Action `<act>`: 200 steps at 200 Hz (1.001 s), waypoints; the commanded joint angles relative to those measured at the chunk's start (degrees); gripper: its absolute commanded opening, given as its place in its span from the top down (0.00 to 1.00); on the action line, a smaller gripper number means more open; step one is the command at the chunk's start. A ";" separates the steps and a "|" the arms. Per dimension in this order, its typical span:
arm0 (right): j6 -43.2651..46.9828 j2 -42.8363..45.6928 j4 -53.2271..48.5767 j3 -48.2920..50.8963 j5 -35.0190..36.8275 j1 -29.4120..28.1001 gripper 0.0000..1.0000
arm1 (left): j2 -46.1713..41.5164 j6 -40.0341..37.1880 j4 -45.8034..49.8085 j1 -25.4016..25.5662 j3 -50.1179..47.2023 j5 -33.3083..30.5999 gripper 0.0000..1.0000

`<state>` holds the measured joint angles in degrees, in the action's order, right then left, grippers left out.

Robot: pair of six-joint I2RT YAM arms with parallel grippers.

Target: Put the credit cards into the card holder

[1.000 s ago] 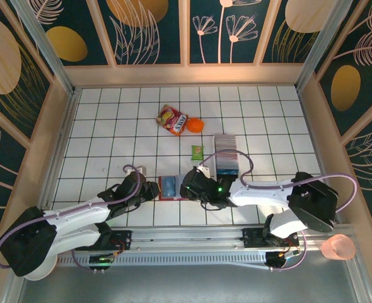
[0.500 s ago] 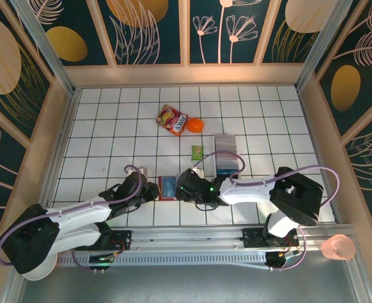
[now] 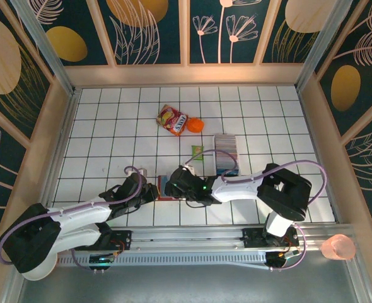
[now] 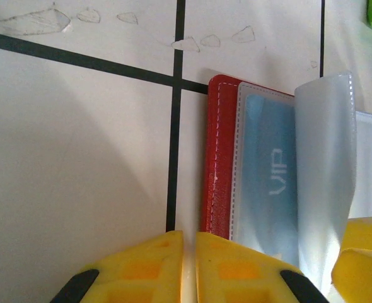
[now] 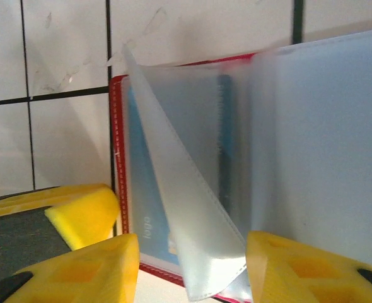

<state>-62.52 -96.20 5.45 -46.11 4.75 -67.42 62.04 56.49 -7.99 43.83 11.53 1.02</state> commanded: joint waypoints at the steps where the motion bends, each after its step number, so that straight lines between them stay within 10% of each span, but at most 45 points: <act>1: -1.36 -1.44 4.14 -1.93 -0.75 -0.53 0.52 | -1.48 0.82 -1.19 0.17 -1.33 0.33 0.88; 115: -2.26 -6.48 14.39 -4.24 -5.95 -0.47 0.52 | -20.86 2.41 17.91 0.20 1.63 -14.36 0.83; 200: 12.06 7.62 4.33 -6.62 -4.44 5.27 0.25 | -19.67 2.36 16.80 0.16 3.65 -15.21 0.63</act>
<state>-59.11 -97.73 15.84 -49.80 -2.02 -65.10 41.19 58.89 9.28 43.75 13.87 -14.44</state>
